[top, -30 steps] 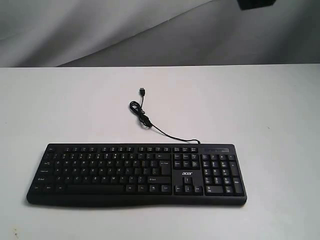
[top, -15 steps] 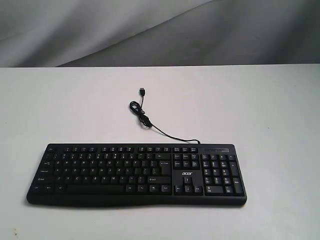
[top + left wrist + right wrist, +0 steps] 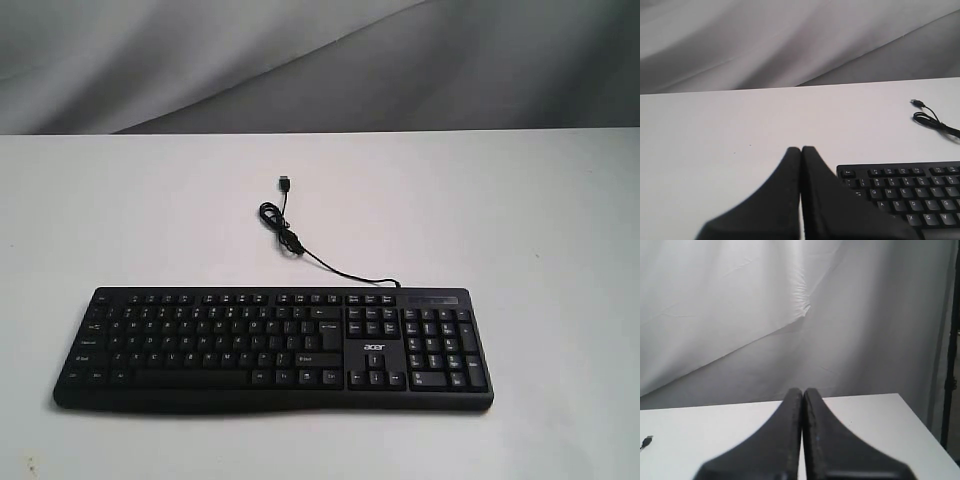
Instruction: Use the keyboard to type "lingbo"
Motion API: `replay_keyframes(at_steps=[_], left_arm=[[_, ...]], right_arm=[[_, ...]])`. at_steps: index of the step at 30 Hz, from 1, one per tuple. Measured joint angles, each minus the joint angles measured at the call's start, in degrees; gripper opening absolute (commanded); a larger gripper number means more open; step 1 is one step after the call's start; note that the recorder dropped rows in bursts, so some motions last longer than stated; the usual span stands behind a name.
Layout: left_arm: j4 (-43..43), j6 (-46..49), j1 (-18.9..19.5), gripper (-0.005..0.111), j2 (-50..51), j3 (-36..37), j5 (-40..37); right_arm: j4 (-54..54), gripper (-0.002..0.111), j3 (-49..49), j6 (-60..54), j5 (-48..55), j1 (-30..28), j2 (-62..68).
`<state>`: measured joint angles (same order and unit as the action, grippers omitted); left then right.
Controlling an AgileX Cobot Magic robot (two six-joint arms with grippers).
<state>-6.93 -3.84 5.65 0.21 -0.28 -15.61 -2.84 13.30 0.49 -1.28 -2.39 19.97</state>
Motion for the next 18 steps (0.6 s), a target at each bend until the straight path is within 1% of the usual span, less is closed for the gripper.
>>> replay_keyframes(at_steps=[5, 10, 15, 18], left_arm=[[0.0, 0.0, 0.0, 0.001, 0.0, 0.0, 0.0], [0.0, 0.0, 0.0, 0.001, 0.0, 0.0, 0.0], [0.0, 0.0, 0.0, 0.001, 0.0, 0.0, 0.0], [0.0, 0.0, 0.0, 0.001, 0.0, 0.0, 0.0]], right_arm=[[-0.1, 0.0, -5.15, 0.96, 0.04, 0.0, -3.57], [-0.1, 0.0, -12.32, 0.96, 1.28, 0.0, -10.33], [0.23, 0.0, -13.07, 0.82, 9.43, 0.0, -18.47], [1.15, 0.0, -13.07, 0.39, 14.27, 0.0, -19.61]])
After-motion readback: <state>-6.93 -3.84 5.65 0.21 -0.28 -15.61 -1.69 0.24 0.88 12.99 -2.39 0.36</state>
